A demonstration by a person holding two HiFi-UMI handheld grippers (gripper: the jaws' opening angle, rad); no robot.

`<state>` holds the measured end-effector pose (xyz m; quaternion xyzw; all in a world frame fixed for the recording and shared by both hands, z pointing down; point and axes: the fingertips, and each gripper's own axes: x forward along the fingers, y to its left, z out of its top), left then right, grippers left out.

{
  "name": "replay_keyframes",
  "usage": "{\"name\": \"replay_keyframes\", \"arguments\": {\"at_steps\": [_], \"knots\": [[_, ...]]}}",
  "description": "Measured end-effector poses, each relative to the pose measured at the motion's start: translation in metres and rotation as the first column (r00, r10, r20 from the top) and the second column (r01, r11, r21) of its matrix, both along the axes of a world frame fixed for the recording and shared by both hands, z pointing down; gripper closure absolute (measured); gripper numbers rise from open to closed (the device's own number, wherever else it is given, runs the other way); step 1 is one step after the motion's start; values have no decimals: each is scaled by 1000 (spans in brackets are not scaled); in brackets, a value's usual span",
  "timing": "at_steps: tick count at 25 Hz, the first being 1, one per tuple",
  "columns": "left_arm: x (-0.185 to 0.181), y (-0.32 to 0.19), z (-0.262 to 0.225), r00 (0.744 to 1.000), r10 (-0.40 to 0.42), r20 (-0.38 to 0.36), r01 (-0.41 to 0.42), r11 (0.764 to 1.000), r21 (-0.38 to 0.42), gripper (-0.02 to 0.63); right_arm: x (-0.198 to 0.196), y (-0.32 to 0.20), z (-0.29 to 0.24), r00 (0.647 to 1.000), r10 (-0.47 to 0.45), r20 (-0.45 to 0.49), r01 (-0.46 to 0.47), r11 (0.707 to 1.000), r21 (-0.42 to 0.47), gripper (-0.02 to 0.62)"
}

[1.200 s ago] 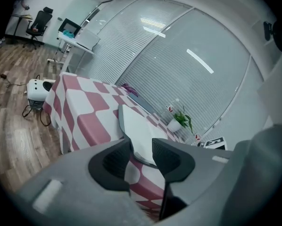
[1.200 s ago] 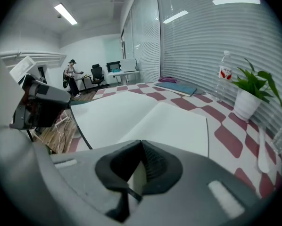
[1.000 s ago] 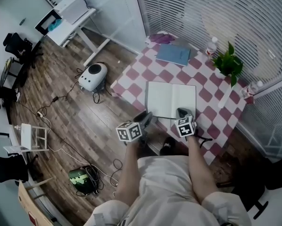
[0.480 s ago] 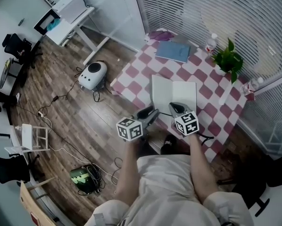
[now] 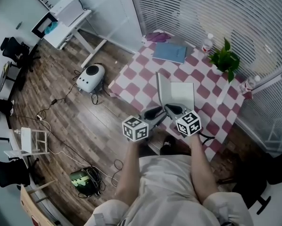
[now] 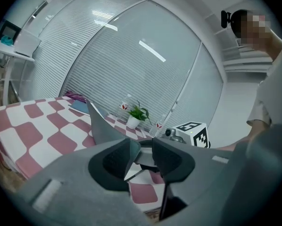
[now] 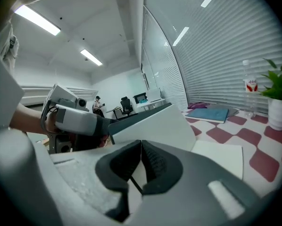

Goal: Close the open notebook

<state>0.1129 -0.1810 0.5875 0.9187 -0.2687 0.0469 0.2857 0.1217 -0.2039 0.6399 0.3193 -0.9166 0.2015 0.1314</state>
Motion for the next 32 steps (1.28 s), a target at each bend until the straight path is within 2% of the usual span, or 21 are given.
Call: {"name": "replay_keyframes", "arguments": {"at_steps": [13,18,32], "knots": [[34,9,-6,997,74,-9,-73,997,19,451,29,10,-11,999,40,-3,-40,999,19,592],[53,8,-7,993,109,-41,-108,994,5,451,48,10,-11,997,73,-16,-73,997,19,592],[107,10,10,970,238,-56,-241,969,-51,451,100,11,10,985,170,-34,-171,985,-33,594]]}}
